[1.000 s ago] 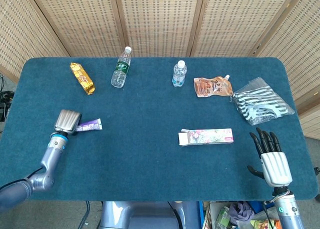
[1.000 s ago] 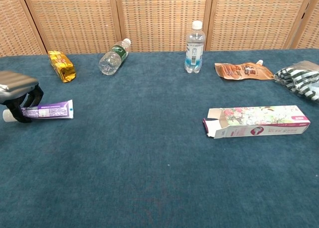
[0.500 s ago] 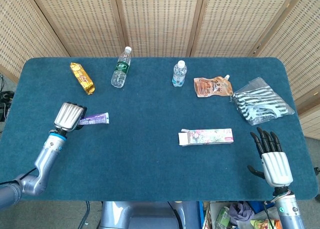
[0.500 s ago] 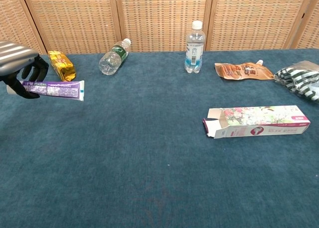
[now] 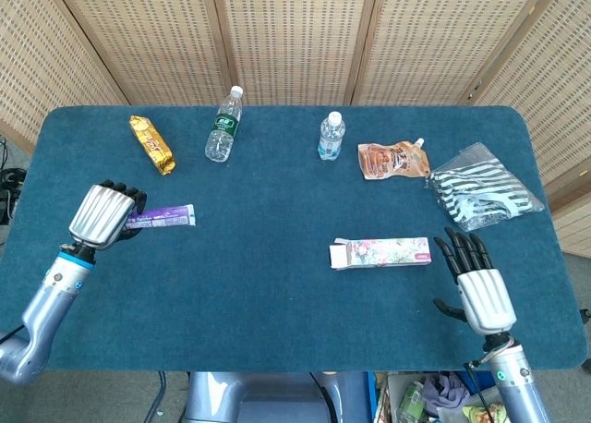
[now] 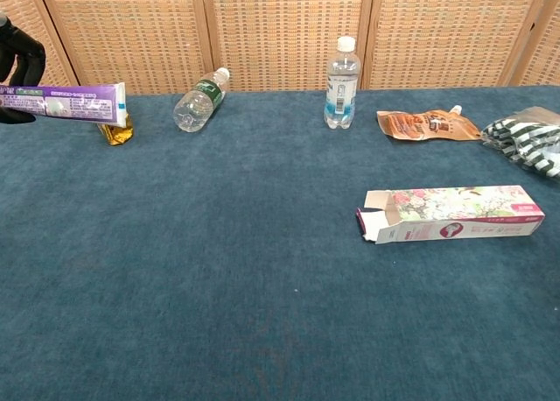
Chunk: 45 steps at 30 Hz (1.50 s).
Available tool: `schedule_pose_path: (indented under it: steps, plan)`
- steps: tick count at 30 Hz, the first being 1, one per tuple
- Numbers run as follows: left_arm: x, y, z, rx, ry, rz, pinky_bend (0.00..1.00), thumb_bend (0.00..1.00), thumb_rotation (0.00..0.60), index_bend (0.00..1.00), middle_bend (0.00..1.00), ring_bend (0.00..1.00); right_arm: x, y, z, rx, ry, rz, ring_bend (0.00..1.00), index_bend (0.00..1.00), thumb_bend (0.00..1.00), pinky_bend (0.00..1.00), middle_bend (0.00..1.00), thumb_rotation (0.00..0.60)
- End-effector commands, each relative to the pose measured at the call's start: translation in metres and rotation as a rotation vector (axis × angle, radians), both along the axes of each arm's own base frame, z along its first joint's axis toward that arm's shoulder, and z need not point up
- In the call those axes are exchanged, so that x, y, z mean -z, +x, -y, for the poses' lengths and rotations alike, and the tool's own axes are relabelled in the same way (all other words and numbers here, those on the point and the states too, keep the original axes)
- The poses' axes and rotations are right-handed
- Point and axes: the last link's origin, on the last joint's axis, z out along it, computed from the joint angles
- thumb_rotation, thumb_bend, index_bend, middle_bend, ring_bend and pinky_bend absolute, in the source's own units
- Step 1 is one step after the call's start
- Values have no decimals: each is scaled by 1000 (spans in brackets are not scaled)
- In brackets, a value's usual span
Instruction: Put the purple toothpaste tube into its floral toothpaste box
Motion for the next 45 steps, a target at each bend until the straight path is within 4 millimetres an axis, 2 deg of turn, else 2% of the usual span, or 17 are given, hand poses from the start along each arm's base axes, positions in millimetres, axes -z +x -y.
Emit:
schedule_pose_path:
  steps: [1,2,7,17,30,45]
  plan:
    - [-4,2,3,9,1,3,562,270,600,802,684,563,2,20,19,-28,44,-6,0,74,5,0,0,600]
    - [-5,3,5,17,0,2,562,270,600,802,684,563,4,29,29,-30,74,-9,0,75,5,0,0,600]
    - [-6,6,7,28,-6,9,562,269,600,801,684,563,14,48,55,-9,171,-30,0,88,5,0,0,600]
    - [-3,8,9,49,-17,5,562,270,600,802,684,563,48,58,91,75,306,-87,0,113,5,0,0,600]
    - [3,6,8,47,-30,-7,562,269,600,802,684,563,74,56,109,133,356,-123,0,132,5,0,0,600]
    - [12,5,10,45,-49,-24,562,269,600,802,684,563,96,41,121,204,378,-119,0,167,5,0,0,600]
